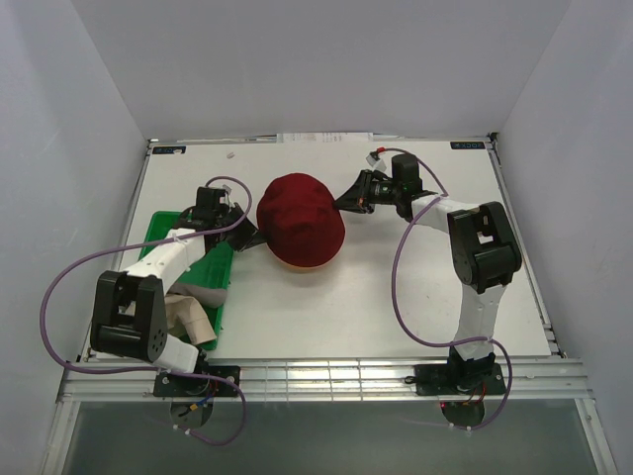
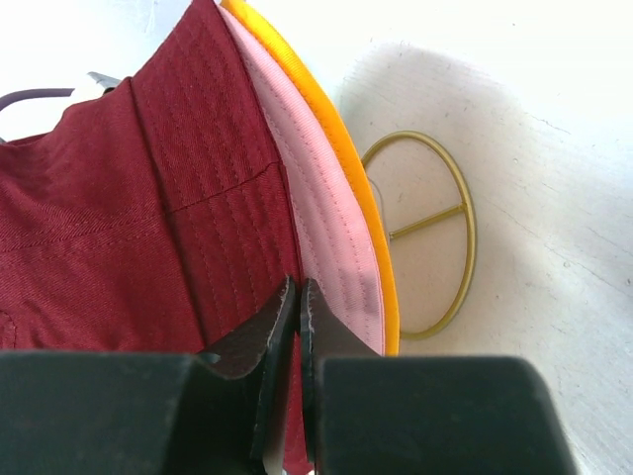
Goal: Stack the hats
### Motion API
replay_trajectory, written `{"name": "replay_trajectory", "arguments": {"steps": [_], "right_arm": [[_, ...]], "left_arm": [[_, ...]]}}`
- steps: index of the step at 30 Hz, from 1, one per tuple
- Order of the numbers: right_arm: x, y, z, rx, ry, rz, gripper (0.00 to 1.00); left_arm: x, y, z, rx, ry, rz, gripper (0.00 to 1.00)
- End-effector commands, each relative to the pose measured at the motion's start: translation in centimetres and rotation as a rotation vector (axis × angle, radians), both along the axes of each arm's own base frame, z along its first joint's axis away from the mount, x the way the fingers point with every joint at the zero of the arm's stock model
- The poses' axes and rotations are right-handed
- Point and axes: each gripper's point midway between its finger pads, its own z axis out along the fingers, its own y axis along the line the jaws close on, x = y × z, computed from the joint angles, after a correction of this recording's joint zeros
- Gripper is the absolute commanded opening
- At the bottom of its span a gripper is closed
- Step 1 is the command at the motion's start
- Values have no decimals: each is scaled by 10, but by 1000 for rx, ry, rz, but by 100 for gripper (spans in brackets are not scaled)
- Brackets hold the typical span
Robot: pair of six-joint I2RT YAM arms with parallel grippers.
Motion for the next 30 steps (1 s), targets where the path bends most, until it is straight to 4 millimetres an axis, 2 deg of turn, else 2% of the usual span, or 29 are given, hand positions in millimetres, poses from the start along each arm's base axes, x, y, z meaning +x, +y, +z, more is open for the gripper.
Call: {"name": "replay_trajectory", "arguments": {"steps": [1,4,6,7,10,11,14,15,22,25,26,27,28,29,30], "right_arm": [[1,-17,-29,-93,48,-48,8],[4,-16,-16,-90,25,-41,8],[7,-16,-5,-90,0,-42,10],[10,-15,2,-88,-13,-43,11],[13,-15,17,-93,-39,-43,17],[13,-16,18,-98,-32,-43,20],[15,-16,28,-99,-46,-49,30],[15,-17,28,-104,-42,-52,35],[13,-24,44,-92,-54,-72,49],[11,-31,54,-86,-59,-85,55],[11,-35,57,-85,-60,-93,56],[9,-37,62,-84,-70,-97,57],[7,-41,68,-89,-79,-105,57],[5,-43,65,-96,-68,-105,58],[0,-44,71,-97,-83,-107,58]], "left_arm": [[-18,18,-21,100,71,18,0],[-11,17,-5,109,38,4,0],[-6,17,8,112,15,-4,5],[-5,16,13,114,3,-14,13],[0,15,28,115,-28,-30,26],[-1,15,31,118,-27,-33,34],[2,16,45,125,-59,-35,45],[1,17,49,125,-66,-37,47],[0,25,81,167,-122,-18,52],[-6,39,93,222,-124,30,52],[-14,45,98,245,-113,50,52],[-13,57,105,294,-125,99,52],[-25,66,110,316,-104,141,52],[-28,77,114,352,-105,192,52],[-32,95,117,414,-101,271,52]]}}
